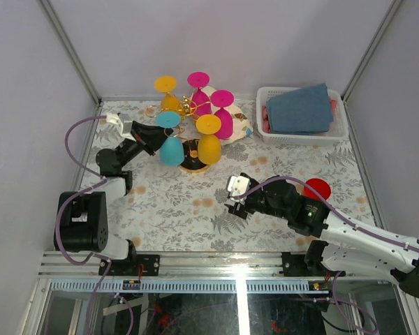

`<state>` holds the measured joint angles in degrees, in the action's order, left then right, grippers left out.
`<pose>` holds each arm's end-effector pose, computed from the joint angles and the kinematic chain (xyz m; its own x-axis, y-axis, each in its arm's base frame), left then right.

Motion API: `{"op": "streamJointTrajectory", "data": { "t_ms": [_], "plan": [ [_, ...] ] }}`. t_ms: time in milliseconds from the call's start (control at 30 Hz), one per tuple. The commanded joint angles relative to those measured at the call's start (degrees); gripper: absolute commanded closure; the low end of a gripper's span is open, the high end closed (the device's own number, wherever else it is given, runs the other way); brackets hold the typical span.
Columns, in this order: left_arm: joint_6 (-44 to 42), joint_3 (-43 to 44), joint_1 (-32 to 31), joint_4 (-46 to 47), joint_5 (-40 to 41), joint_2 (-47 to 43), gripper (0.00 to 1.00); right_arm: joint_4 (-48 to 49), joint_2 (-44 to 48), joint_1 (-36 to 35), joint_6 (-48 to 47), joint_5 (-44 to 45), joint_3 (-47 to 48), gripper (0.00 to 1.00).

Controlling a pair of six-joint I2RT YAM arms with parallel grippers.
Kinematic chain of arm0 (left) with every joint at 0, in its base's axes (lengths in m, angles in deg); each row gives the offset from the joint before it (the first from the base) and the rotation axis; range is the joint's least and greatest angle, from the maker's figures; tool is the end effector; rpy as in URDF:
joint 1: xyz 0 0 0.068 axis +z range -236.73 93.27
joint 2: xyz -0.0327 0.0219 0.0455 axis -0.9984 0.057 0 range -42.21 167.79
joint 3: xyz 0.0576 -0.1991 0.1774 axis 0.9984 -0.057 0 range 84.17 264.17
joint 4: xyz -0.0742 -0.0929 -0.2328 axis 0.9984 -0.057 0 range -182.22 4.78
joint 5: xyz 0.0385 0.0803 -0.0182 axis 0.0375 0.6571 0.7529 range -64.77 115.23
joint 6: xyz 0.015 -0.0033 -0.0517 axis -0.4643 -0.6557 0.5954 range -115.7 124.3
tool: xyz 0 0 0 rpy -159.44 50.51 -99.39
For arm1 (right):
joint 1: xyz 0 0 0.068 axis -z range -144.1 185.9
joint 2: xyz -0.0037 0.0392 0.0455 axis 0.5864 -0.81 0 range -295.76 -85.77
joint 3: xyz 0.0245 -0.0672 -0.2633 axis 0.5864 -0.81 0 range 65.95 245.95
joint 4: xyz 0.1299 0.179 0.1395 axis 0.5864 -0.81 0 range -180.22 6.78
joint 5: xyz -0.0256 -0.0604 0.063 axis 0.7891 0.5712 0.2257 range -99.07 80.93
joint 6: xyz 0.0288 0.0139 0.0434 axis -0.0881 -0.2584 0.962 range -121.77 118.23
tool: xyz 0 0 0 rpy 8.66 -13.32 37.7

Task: Place the wine glass upside down on the wine glass rack
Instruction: Turn the wine glass upside down at the wine rack.

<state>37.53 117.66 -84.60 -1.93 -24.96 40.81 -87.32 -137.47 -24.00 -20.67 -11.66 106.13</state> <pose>0.2739 -0.0172 0.2819 0.1278 -0.3463 -0.9294 0.8182 0.5664 -0.0985 0.1060 0.1860 0.3011 0.1593 -0.3704 -0.9151 -0.8821 0.3629 -0.3004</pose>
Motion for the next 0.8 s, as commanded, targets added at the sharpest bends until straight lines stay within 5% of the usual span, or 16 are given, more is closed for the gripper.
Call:
{"op": "streamJointTrajectory", "data": {
  "t_ms": [0,767],
  "plan": [
    [-0.2,2.4,-1.7,4.6,-1.5,1.7,1.0,1.3,0.1,-0.4,0.8,0.0,1.0,0.3],
    [-1.2,-2.2,-2.8,3.6,-2.4,-3.4,1.0,1.2,-1.2,-0.4,0.9,-0.8,1.0,0.3]
  ]
}}
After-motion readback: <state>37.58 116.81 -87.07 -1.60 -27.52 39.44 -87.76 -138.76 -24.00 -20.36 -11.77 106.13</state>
